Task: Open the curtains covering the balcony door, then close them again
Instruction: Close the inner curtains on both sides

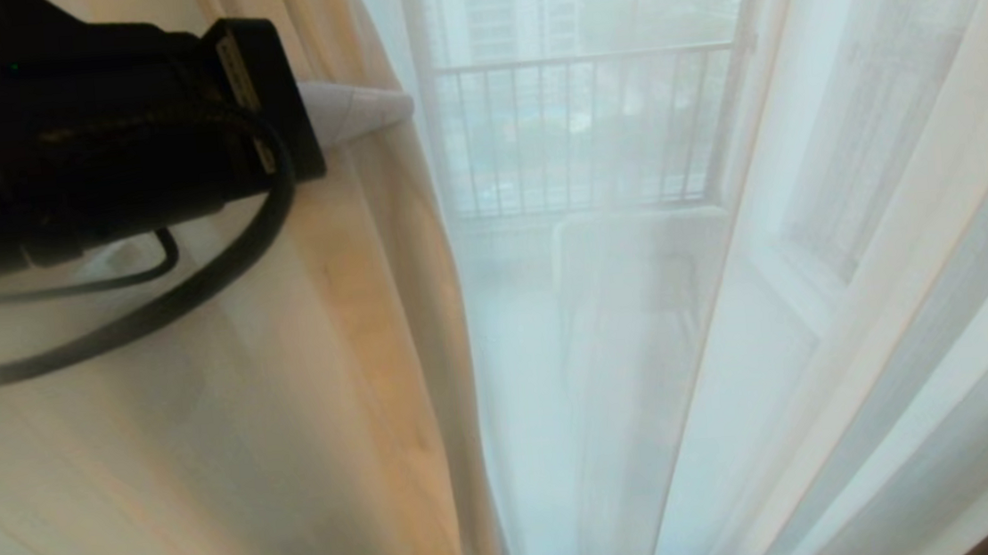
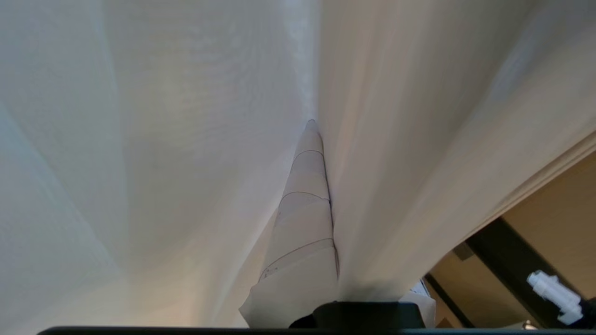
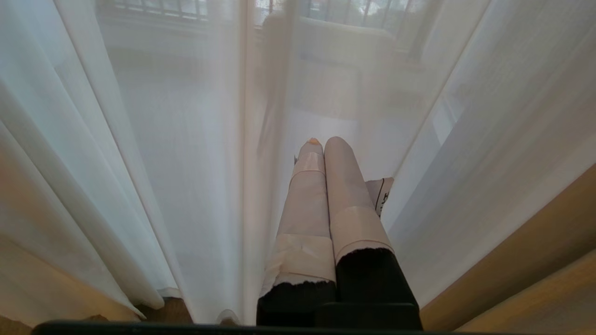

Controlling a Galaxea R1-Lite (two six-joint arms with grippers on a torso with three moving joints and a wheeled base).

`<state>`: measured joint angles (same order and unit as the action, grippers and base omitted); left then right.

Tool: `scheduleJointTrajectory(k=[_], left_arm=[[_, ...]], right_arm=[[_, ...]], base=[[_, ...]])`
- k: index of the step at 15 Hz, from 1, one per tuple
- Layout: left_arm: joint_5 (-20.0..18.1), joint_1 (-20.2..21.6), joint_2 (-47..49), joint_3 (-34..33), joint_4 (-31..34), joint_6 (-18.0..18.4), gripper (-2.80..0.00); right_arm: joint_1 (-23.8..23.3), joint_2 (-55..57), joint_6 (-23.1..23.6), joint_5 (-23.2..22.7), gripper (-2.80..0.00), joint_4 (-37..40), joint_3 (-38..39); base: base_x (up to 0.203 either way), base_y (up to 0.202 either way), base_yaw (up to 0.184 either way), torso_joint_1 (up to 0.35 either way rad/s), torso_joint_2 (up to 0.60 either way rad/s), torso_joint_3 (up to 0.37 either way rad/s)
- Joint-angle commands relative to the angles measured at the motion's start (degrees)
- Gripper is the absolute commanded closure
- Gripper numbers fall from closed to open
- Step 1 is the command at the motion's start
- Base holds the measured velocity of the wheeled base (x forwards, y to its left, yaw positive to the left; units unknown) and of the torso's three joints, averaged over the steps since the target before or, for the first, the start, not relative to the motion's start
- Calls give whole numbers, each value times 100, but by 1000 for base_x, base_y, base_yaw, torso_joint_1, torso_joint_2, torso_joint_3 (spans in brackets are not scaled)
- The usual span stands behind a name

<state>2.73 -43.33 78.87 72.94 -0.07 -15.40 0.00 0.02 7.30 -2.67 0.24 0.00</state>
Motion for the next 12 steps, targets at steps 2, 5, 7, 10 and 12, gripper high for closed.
scheduleJointTrajectory(k=[2, 5, 7, 10, 12], left_arm=[[9, 10, -49, -96, -2, -7, 0], [9, 8, -65, -96, 1, 27, 0], [0, 8, -65, -133, -2, 11, 0], [9, 8, -65, -140, -2, -16, 0], [9, 8, -74, -140, -2, -16, 0]], right_arm=[[0, -2, 8, -5, 0, 2, 0], [0, -2, 8, -5, 0, 2, 0], [0, -2, 8, -5, 0, 2, 0], [0, -2, 8, -5, 0, 2, 0], [0, -2, 8, -5, 0, 2, 0]], base=[[0, 0, 0, 0, 0, 0], [0, 0, 0, 0, 0, 0], [0, 0, 0, 0, 0, 0], [0, 0, 0, 0, 0, 0], [0, 0, 0, 0, 0, 0]])
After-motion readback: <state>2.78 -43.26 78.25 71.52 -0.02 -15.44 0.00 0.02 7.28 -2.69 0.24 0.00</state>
